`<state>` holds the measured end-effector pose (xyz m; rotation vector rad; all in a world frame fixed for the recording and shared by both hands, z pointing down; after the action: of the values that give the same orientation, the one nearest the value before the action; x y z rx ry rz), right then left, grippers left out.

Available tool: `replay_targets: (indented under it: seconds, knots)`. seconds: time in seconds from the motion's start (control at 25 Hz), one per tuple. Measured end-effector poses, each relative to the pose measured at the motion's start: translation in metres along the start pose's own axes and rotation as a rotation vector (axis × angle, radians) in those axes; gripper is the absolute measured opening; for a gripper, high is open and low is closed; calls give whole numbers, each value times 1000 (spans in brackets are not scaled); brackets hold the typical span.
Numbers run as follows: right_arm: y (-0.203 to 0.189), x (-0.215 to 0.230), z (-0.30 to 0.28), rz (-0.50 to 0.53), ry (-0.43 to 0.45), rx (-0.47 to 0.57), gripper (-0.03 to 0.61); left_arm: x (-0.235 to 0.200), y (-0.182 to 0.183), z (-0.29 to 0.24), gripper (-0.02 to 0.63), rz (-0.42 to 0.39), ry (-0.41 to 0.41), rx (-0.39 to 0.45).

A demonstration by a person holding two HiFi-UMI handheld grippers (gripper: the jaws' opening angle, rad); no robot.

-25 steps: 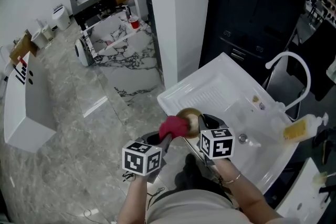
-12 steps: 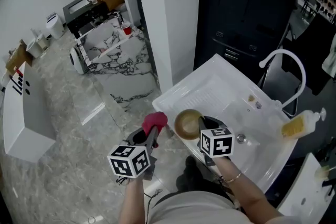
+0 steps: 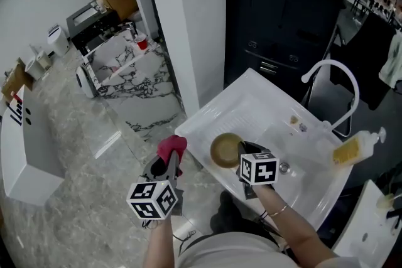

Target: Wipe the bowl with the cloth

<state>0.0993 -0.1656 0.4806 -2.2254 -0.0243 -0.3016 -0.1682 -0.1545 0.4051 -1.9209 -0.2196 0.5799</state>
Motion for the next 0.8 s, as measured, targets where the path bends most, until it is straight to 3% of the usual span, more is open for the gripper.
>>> replay_targets:
  seconds: [0.8]
  knots:
    - [15, 54, -68, -103, -57, -30, 20, 8, 7, -31, 43, 6, 38, 15]
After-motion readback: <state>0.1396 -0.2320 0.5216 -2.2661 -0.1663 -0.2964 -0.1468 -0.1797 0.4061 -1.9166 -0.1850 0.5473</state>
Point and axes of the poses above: the fingertips, and each gripper's own axes: z backward along the fingers, x to its right, y out of its top, the point moved 8 cm from there along z, backward along the fingers, and after that the axes turned 1 degree about z, right-handed, at the moved point
